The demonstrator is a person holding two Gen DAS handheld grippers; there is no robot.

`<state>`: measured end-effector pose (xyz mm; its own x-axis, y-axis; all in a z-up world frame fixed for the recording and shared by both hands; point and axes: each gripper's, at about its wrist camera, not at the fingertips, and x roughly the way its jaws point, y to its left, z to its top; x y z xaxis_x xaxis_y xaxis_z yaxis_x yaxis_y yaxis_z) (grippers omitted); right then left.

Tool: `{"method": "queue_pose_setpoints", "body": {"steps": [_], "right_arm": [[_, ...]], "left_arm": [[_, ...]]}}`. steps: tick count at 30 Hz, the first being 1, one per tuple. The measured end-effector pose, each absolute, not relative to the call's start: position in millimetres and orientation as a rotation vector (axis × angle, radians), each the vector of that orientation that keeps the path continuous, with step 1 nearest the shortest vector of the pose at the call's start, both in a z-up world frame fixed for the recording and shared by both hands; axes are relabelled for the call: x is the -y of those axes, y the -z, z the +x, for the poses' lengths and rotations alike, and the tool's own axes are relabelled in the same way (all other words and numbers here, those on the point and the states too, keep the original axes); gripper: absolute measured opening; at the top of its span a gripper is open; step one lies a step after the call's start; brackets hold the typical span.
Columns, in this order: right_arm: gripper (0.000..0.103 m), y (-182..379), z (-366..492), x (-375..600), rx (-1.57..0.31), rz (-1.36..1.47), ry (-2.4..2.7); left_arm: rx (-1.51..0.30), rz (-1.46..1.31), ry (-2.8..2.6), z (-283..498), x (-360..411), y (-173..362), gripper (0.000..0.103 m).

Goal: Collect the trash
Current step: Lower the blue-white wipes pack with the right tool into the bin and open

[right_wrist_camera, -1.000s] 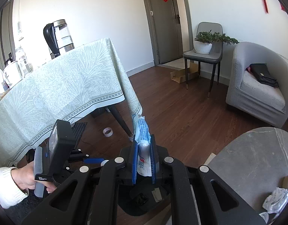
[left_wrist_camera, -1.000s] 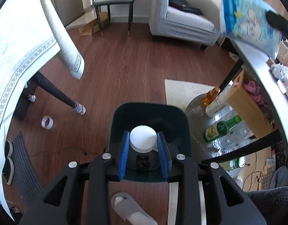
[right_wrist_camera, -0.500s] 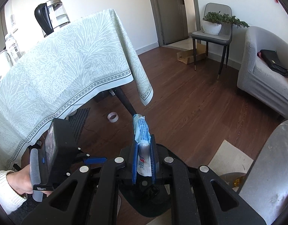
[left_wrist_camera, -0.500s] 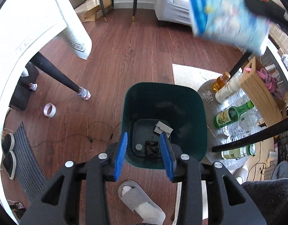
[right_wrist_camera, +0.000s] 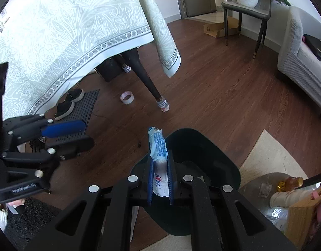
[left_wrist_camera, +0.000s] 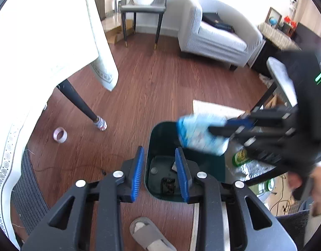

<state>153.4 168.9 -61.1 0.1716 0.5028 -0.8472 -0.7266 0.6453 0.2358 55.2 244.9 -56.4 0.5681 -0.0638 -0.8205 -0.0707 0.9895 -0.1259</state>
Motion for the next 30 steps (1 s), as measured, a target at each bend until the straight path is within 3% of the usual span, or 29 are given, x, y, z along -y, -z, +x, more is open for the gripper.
{"method": "queue_pose_setpoints", "body": {"steps": [6,15,17,19,20,30], "right_arm": [[0.011,92,153,-179,-1.168,-0.294,-0.869],[0.014,130,148,-178,-1.249,-0.403,-0.795],[0.019,141,147,-178,-1.272,-0.444,-0.762],[0.038,150,145,-176,-1.29,-0.482,-0.741],[0.041,154,144,-175,-1.298,-0.496,-0.733],[0.044,140,136,-162,-1.255,-0.456,-0.783]], "left_arm": [[-0.875,-0.191,-0.007,51,-249,33,0.025],[-0.746,-0.243,-0.005,45,-247,3,0.025],[-0.722,-0.252,-0.002,44,-246,-3,0.025],[-0.698,-0.259,0.004,43,-243,-10,0.025],[-0.689,-0.26,0.004,41,-242,-13,0.025],[-0.631,-0.268,0.014,35,-226,-33,0.024]]}}
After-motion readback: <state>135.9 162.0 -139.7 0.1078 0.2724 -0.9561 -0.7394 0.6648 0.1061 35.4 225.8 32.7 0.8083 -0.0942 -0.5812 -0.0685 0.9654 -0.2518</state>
